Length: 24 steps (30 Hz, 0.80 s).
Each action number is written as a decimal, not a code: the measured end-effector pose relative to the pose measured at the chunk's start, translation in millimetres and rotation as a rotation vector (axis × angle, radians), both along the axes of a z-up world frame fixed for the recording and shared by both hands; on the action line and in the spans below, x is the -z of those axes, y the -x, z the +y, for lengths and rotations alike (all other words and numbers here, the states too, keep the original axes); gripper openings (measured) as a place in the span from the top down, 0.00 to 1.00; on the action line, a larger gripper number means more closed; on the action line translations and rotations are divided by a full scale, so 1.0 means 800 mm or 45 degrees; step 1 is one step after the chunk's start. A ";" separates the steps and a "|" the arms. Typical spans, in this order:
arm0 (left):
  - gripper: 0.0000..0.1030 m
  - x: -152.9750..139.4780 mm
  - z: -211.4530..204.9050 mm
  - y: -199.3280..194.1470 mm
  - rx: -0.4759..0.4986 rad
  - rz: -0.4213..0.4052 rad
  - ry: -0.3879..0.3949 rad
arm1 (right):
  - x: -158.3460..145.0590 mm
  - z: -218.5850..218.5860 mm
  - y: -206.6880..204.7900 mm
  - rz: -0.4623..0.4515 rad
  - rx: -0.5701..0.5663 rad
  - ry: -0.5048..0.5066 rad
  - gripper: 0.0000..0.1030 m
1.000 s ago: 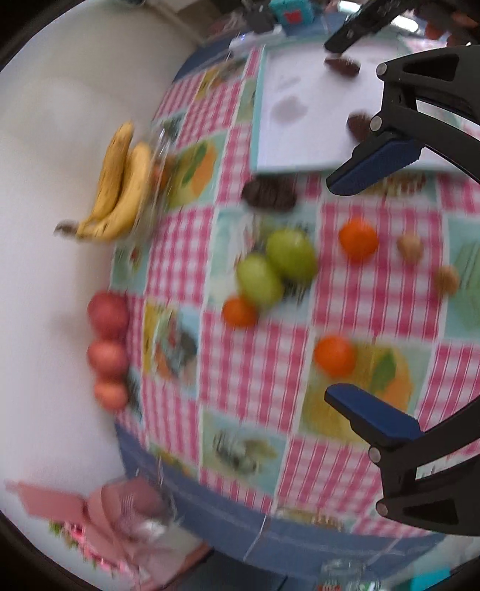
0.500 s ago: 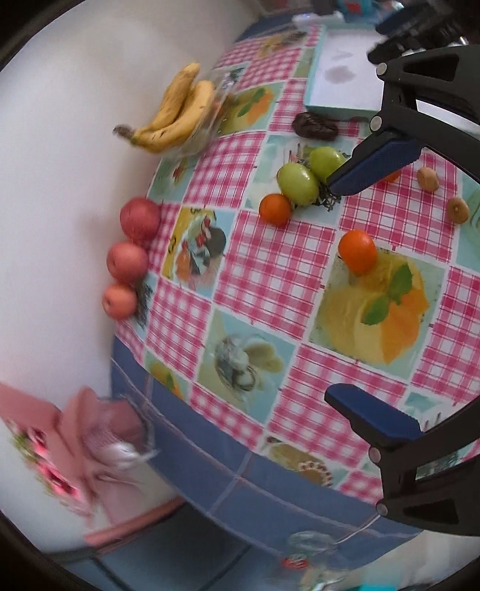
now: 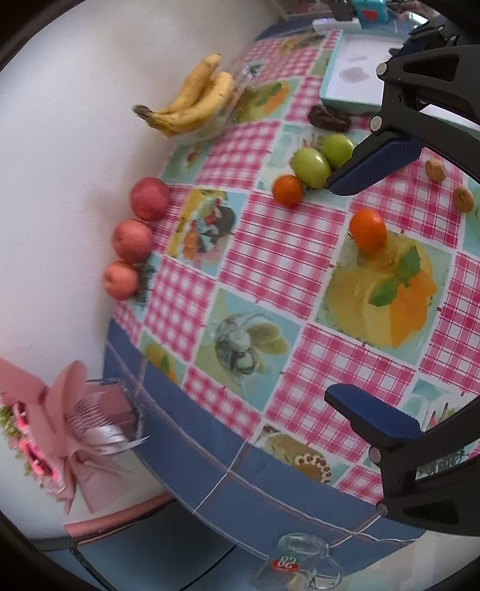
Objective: Organize fruits
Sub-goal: 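Move both tools back over the tablecloth toward the oranges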
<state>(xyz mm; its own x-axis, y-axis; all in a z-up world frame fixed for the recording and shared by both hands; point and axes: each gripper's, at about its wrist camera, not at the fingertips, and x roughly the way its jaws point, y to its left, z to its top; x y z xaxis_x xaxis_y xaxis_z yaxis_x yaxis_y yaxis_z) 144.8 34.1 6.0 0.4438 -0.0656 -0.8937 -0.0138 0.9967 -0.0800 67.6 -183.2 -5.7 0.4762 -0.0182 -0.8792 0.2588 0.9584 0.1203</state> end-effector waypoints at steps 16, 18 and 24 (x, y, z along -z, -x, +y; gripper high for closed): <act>0.00 0.089 -0.023 -0.025 0.067 0.179 0.129 | 0.068 0.027 -0.021 0.223 -0.105 0.010 0.10; 0.00 0.096 -0.023 -0.027 0.064 0.201 0.169 | 0.072 0.028 -0.022 0.232 -0.118 0.021 0.10; 0.00 0.115 -0.021 -0.028 0.028 0.281 0.163 | 0.075 0.031 -0.025 0.208 -0.137 0.033 0.11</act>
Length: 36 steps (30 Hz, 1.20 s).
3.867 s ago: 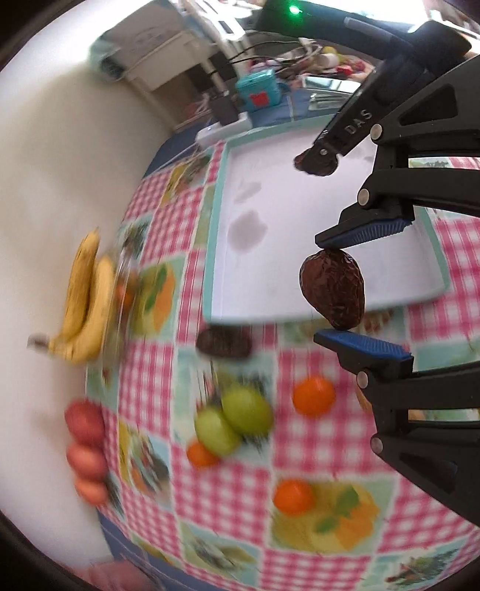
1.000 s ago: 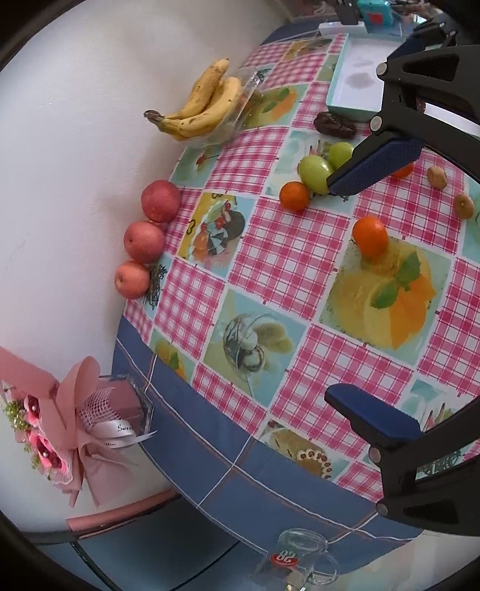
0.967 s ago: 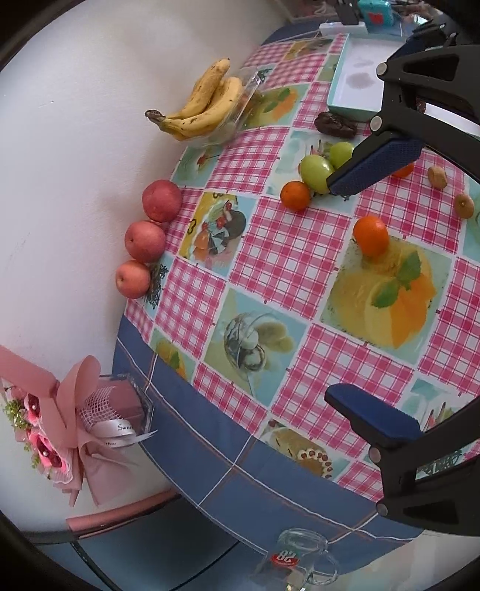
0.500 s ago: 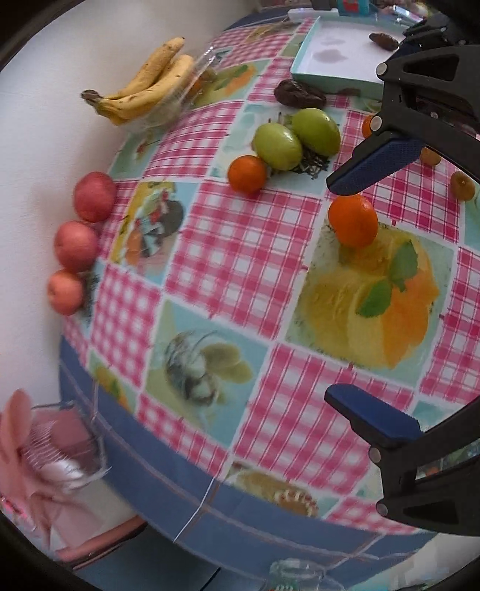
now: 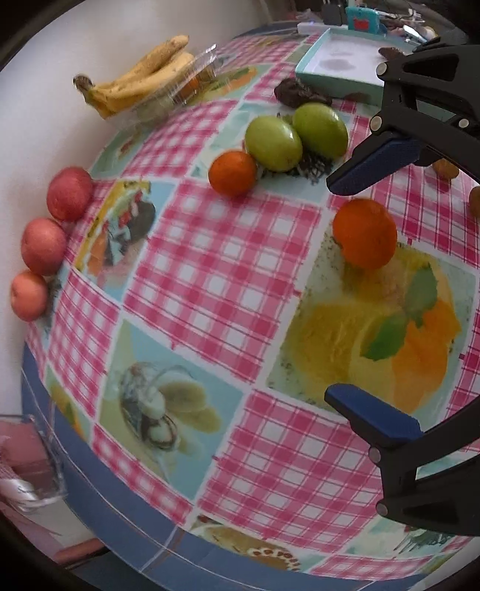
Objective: Organize fruits
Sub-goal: 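Move both tools back over the tablecloth toward the oranges, then grasp an orange with the left tool while the right tool grasps another orange, then carry both oranges into the white tray and open both tools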
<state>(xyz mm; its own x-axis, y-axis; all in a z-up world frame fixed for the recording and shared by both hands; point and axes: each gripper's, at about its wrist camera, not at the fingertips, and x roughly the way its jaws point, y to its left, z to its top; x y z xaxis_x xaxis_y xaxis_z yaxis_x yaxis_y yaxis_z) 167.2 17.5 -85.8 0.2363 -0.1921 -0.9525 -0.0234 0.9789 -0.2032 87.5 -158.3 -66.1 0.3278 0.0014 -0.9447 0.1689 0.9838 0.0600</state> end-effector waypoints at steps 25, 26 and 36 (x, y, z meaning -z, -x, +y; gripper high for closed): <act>0.61 -0.024 -0.029 0.005 0.095 0.028 0.224 | -0.008 -0.003 -0.001 -0.061 -0.001 -0.059 0.64; 0.62 -0.033 -0.029 0.005 0.096 0.002 0.227 | -0.015 -0.004 0.000 -0.076 0.006 -0.056 0.64; 0.62 -0.097 -0.014 0.020 0.103 -0.170 0.247 | -0.077 -0.026 0.023 -0.214 0.093 -0.011 0.64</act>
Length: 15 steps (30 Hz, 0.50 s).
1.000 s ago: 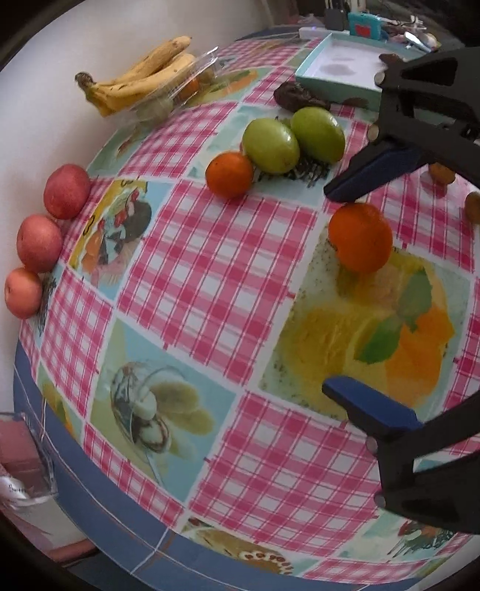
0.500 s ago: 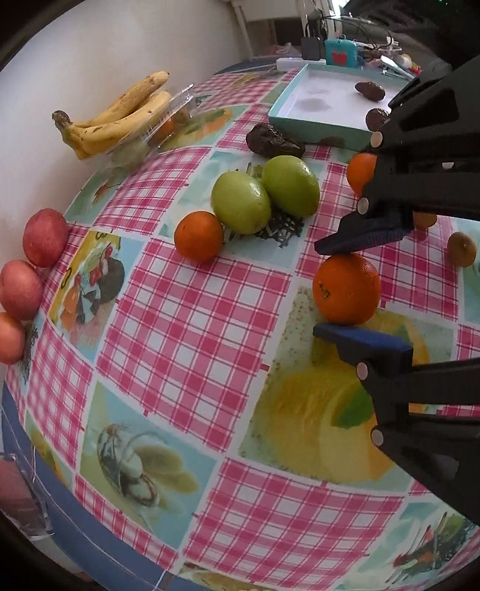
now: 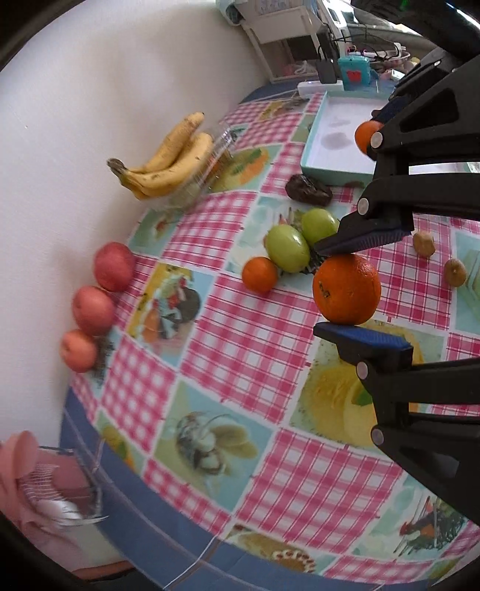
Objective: Organize fruits
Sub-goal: 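Carry both oranges into the white tray and open both tools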
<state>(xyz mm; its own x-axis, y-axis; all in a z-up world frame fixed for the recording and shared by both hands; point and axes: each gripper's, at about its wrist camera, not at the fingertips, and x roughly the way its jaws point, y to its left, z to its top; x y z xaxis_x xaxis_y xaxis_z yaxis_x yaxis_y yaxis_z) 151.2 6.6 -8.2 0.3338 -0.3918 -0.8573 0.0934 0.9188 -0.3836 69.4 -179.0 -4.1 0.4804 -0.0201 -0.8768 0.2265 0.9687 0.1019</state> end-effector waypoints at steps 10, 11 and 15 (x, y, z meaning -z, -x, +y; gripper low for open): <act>0.62 -0.027 -0.015 0.015 0.037 -0.081 -0.022 | -0.021 -0.036 0.023 -0.032 0.093 0.029 0.64; 0.62 -0.028 -0.019 0.017 0.048 -0.084 -0.025 | -0.021 -0.043 0.025 -0.028 0.106 0.026 0.64; 0.62 -0.029 -0.040 0.026 0.112 -0.090 -0.029 | -0.018 -0.070 0.036 -0.013 0.173 0.022 0.64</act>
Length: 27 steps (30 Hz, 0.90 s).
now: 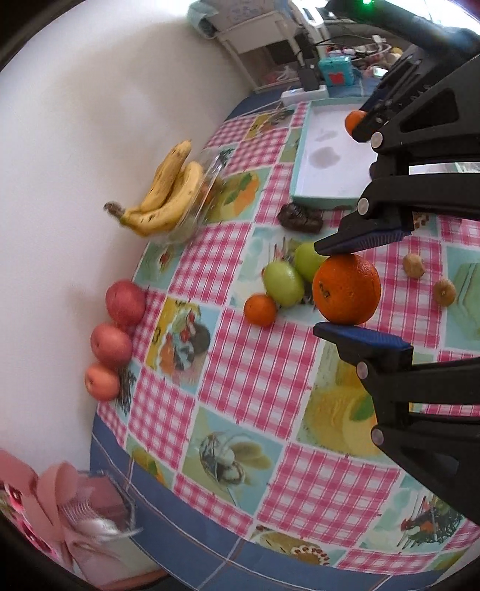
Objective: Organize fruits
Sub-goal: 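Carry both oranges into the white tray and open both tools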
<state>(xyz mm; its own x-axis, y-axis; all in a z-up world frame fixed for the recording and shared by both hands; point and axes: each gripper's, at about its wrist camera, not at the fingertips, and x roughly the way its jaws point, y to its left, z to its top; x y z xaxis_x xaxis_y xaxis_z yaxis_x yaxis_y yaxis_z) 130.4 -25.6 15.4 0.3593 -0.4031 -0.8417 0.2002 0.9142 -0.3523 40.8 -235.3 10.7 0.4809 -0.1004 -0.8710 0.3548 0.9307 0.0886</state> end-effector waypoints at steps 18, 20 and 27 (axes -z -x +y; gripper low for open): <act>0.62 -0.007 -0.127 0.063 0.347 -0.028 -0.060 | -0.004 -0.164 0.104 0.033 0.472 0.088 0.64; 0.62 -0.005 -0.141 0.072 0.387 -0.022 -0.059 | -0.007 -0.171 0.112 0.026 0.497 0.090 0.64; 0.62 -0.002 -0.177 0.101 0.492 -0.030 -0.103 | -0.020 -0.175 0.126 -0.011 0.523 0.111 0.64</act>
